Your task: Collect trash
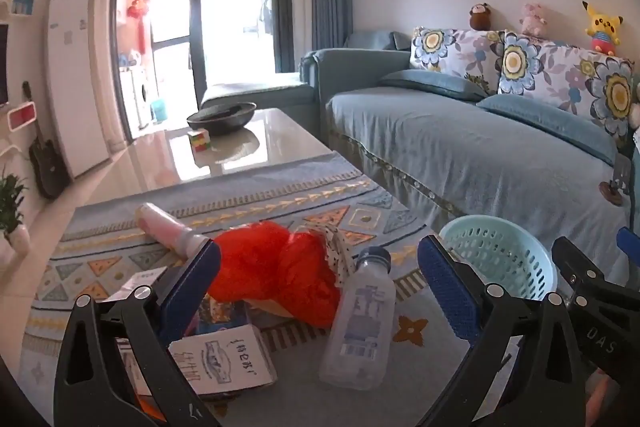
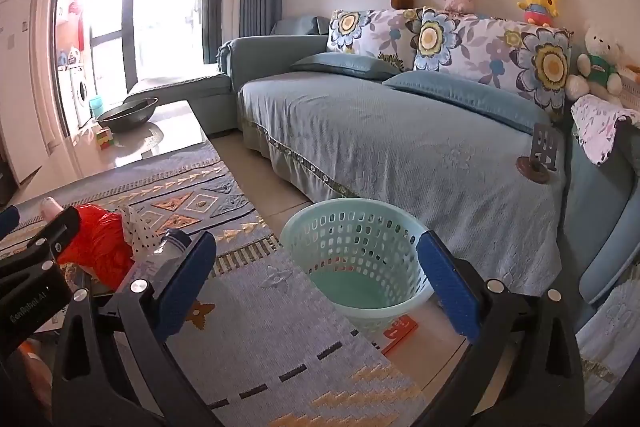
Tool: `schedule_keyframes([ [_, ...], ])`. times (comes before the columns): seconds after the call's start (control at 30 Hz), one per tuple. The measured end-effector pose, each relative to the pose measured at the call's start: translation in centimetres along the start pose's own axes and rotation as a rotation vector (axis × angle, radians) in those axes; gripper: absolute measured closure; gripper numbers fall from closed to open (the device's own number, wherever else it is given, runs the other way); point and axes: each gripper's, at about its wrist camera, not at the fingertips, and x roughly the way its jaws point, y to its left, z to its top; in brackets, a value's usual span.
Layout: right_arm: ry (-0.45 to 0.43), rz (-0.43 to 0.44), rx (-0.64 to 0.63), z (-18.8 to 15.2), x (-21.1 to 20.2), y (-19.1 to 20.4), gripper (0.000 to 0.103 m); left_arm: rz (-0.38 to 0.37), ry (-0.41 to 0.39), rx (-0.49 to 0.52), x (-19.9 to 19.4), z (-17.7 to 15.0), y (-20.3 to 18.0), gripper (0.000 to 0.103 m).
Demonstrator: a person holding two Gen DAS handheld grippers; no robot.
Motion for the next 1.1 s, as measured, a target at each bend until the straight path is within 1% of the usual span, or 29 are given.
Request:
schedule_keyframes([
  [0.13, 0.000, -0.002, -0.003, 0.08, -0.07, 0.07, 0.007, -0.004, -0.011, -0.001, -0.38, 0.10, 0.29, 0.008],
  [0.37, 0.002, -0.002, -0.004, 0.02, -0.05, 0.27, 0.007, -0.015, -0.006, -0.017, -0.33, 0.07, 0.68, 0.008],
  [0.57, 0.017, 0.001, -0.001, 0.12, 0.25, 0.26, 0.007, -0.014, -0.005, -0.013, -0.30, 0.12, 0.61, 0.008],
  [1.1, 0.018, -0.001, 0.000, 0.03, 0.31, 0.19, 0.007, -0.013, -0.008, -0.012, -0.32, 0.03, 0.68, 0.008],
])
